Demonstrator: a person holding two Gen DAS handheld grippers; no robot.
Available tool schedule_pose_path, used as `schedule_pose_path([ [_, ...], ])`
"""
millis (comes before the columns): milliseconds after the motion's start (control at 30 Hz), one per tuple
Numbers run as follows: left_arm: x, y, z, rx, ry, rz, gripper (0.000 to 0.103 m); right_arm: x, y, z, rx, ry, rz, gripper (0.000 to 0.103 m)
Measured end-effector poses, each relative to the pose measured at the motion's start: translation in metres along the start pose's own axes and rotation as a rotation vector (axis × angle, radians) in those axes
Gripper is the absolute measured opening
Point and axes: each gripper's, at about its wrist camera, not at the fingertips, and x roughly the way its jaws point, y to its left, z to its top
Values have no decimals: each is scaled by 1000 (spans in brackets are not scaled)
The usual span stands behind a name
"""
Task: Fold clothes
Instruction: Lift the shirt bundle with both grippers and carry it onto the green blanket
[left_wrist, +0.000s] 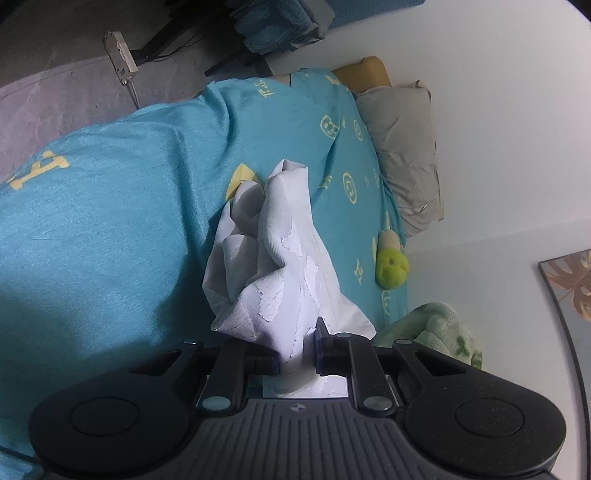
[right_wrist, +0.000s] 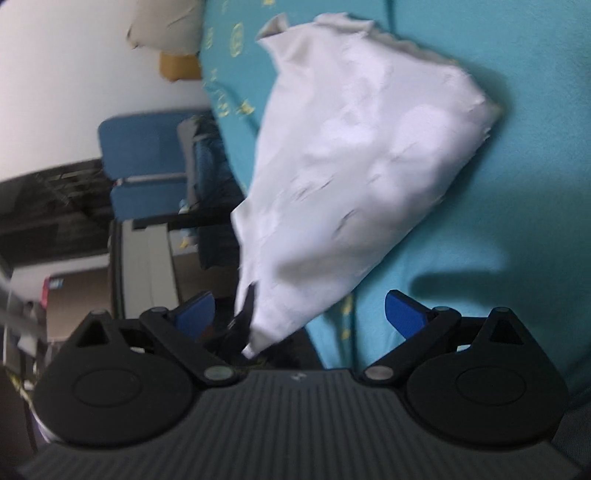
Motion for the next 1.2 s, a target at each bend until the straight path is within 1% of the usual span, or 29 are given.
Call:
schedule_pose_path([
  [33,-2,1,0,-2,-2,-5,16,0,-5,3,17,-30,-26,100],
  [67,-4,1,0,-1,-5,-9,16,-2,-10,6,41,-59,-32,95],
  [133,-5,1,-1,-1,-11,-15,15,-7,-16,12,80,-115,-25,78],
  [167,-6,0,-1,-6,-14,-19,15,-10,-14,14,65,-154,-35,67],
  [233,-7,-1,-2,-3,-15,-25,15,-16,-10,15,19,-233,-60,56],
  [267,-9,-3,-3,7,-16,-24,15,-17,-9,15,10,-248,-66,45],
  [300,-11,-4,-4,17,-15,-20,14,-17,-8,16,6,-255,-69,39],
  [333,-15,-6,-5,22,-11,-15,14,-17,-7,15,-2,-262,-73,35],
  [367,-18,-8,-6,28,-6,-10,14,-19,-5,13,-17,-273,-73,28],
  [400,-21,-13,-7,36,1,-8,14,-24,-1,11,-37,-286,-69,25],
  [433,-24,-18,-7,48,9,-4,14,-30,4,9,-58,-299,-63,24],
  [567,-50,-57,-15,153,29,5,14,-61,30,-6,-123,-330,-52,24],
  [667,-65,-91,-22,185,72,-5,14,-96,43,-14,-139,-366,-19,24],
  [733,-71,-120,-29,237,93,-37,14,-119,53,-15,-152,-396,17,24],
  [800,-72,-153,-40,300,106,-77,14,-142,65,-11,-178,-435,57,24],
  [833,-71,-170,-45,315,115,-94,13,-152,71,-7,-189,-452,75,24],
  [900,-65,-206,-56,342,134,-132,13,-171,81,14,-182,-473,122,24],
  [1000,-44,-270,-79,406,157,-200,13,-220,101,45,-199,-528,180,24],
  [1067,-23,-315,-97,448,161,-264,13,-256,122,69,-238,-584,195,24],
  [1200,35,-397,-131,450,187,-396,13,-331,164,125,-336,-722,221,24],
])
